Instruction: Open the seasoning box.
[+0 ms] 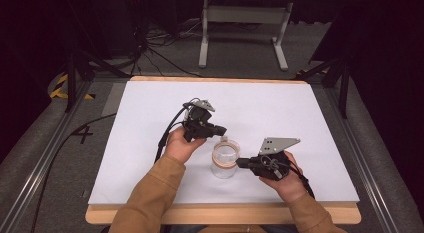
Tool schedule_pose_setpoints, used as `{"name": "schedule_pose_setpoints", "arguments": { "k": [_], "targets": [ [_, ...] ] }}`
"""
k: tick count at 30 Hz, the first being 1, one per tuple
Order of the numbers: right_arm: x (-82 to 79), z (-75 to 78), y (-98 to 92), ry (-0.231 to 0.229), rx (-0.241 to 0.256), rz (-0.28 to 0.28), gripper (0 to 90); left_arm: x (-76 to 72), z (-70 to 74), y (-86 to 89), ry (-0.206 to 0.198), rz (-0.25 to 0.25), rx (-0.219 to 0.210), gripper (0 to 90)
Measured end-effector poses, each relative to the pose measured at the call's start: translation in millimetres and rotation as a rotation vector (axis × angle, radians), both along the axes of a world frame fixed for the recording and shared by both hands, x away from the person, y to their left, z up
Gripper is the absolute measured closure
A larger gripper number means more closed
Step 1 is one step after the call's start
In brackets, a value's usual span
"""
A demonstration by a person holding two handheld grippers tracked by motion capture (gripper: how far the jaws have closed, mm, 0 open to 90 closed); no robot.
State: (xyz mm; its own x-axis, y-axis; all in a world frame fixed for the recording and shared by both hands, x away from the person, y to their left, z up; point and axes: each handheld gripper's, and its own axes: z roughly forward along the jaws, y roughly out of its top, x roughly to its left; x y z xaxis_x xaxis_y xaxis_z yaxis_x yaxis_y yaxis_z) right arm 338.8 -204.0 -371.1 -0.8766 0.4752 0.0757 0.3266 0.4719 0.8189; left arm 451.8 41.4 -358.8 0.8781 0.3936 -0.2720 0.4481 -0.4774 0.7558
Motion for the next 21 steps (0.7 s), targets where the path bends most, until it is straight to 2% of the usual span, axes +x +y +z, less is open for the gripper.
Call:
{"name": "schedule_pose_setpoints", "arguments": {
  "k": [3,5,7,13,21],
  "targets": [
    [-0.1,0.3,0.4,-0.001,0.002,0.002,89.4,-1.7,1.7,1.4,-0.01,0.01,-0.006,86.0],
    [-0.2,0.6,0.7,-0.004,0.002,0.003,89.4,-3.5,5.5,4.9,-0.021,0.021,-0.028,84.9],
    [-0.1,0.8,0.8,-0.005,0.003,0.006,89.4,-4.2,7.7,6.7,-0.026,0.021,-0.023,84.4],
    [0.3,4.7,1.4,-0.02,0.014,0.013,89.4,-12.8,18.8,26.0,-0.066,0.069,-0.032,83.9],
    [4.5,9.4,3.7,-0.047,0.034,0.031,89.5,-22.9,28.0,54.8,-0.081,0.127,-0.063,83.2]
  ]
}}
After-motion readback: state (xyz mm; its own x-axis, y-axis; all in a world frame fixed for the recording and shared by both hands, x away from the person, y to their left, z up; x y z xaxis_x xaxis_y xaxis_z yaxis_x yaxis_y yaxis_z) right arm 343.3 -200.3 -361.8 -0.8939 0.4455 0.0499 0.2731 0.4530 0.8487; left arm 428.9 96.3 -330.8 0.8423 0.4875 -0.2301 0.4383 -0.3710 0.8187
